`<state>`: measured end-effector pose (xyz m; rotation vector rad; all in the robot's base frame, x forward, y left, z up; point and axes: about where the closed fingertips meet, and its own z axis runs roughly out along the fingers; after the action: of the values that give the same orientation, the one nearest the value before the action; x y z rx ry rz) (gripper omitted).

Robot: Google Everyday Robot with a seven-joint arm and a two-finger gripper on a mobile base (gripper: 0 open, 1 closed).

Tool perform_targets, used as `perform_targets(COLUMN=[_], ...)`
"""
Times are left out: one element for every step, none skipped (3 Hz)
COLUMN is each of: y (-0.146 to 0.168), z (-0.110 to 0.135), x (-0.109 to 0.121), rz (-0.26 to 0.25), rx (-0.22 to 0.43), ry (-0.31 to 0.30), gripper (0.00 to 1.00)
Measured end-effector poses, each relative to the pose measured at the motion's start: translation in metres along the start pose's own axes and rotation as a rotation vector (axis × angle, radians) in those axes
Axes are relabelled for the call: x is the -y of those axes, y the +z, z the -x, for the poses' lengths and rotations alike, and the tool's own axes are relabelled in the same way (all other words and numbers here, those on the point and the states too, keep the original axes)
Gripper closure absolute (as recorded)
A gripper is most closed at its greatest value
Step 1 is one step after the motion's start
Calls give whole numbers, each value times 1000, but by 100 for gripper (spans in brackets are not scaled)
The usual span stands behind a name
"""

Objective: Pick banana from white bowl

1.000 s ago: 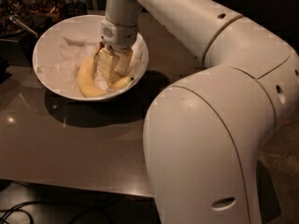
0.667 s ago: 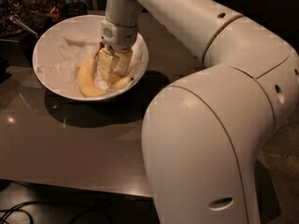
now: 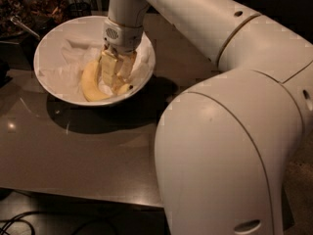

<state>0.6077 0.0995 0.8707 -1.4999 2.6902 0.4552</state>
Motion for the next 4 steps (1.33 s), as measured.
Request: perform_targets(y=[-6,-7,-6,-2], z=[-1,0,2,7], x=[-4,-8,-12,-13], rz=[-11,-20,-25,-25], rx=[7,6,-1,-11], ry=[-20,-32,-46,-58], gripper=[55,59,58,55])
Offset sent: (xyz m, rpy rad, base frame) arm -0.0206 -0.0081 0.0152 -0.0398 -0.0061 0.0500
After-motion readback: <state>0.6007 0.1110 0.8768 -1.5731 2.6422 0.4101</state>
